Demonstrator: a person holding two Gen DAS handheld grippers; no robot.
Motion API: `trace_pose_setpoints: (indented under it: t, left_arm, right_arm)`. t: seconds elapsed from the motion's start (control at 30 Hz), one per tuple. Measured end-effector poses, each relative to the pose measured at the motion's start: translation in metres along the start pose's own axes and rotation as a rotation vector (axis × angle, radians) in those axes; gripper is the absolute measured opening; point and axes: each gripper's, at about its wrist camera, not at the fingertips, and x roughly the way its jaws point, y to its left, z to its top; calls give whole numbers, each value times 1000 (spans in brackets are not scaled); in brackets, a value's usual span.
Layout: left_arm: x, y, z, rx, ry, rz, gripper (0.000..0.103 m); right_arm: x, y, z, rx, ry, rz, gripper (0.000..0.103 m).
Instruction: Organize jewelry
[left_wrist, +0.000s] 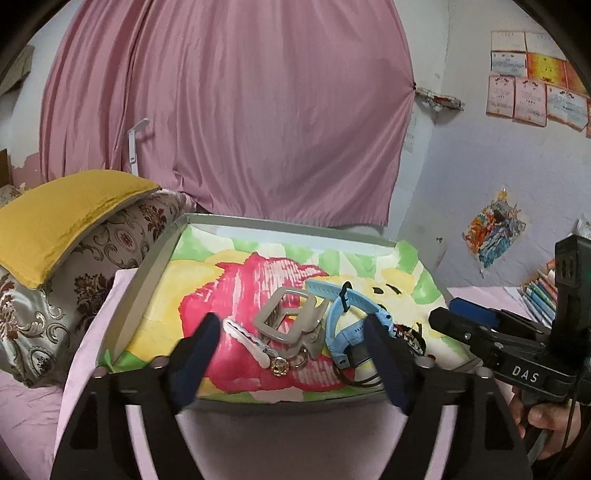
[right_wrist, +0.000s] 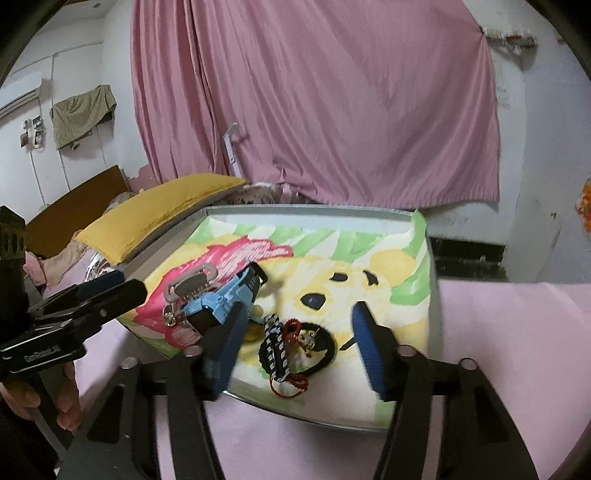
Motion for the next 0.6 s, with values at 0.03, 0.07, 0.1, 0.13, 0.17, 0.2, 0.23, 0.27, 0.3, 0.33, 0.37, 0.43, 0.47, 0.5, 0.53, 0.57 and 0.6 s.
trace_pose_setpoints:
  t: [0.03,0.07,0.1,0.13,0.17,0.2,0.23,0.27,0.3,0.33,0.37,0.43,0.47,0.5,0.53,0.57,0.6]
  left_arm:
    - [-3,2,0,-8,-11,2,92]
    - [-6,3,-1,-17,-26,7,94]
    - [-9,5,-1,-28,-41,13,97]
    - [-12,7,-1,-39,-52,21,100]
    - [-14,8,-1,-50,-61,30,101]
    - [-15,9,-2,-60,-67,39,102]
    - [-16,10,-2,-65,-70,45,102]
    - [-17,11,-3,-67,-73,52,102]
    - [-18,10,-3,-65,-74,59,102]
    - [-20,9,-4,-56,-78,68,102]
    - [-22,7,-4,-43,-83,73,102]
    - [-28,4,-6,-17,-98,78,102]
    - [-32,2,-7,-6,-108,83,102]
    - [-36,1,-8,2,-116,85,102]
    - [-40,0,-10,11,-123,86,102]
    - [-45,-2,-12,21,-130,87,102]
    - [-48,-3,-13,27,-134,87,102]
  right_arm:
    - [-3,1,0,-9,-11,-9,63]
    - [-7,2,0,-20,-24,-21,64]
    - [-9,4,0,-29,-36,-32,67]
    - [-12,4,0,-34,-46,-37,72]
    - [-14,4,0,-37,-55,-39,73]
    - [-18,4,0,-39,-67,-41,77]
    - [-22,4,0,-41,-81,-42,80]
    - [-25,4,0,-43,-94,-43,82]
    - [-29,4,-1,-44,-107,-47,85]
    - [-34,4,-1,-45,-118,-50,87]
    - [-37,4,-2,-46,-126,-51,88]
    - [-46,5,-2,-48,-144,-53,91]
    - [-49,5,-3,-48,-152,-55,92]
    - [-53,6,-3,-50,-160,-57,93]
    - [-55,7,-4,-52,-166,-61,93]
    - [-61,8,-5,-53,-174,-64,93]
    - [-65,10,-6,-53,-182,-62,94]
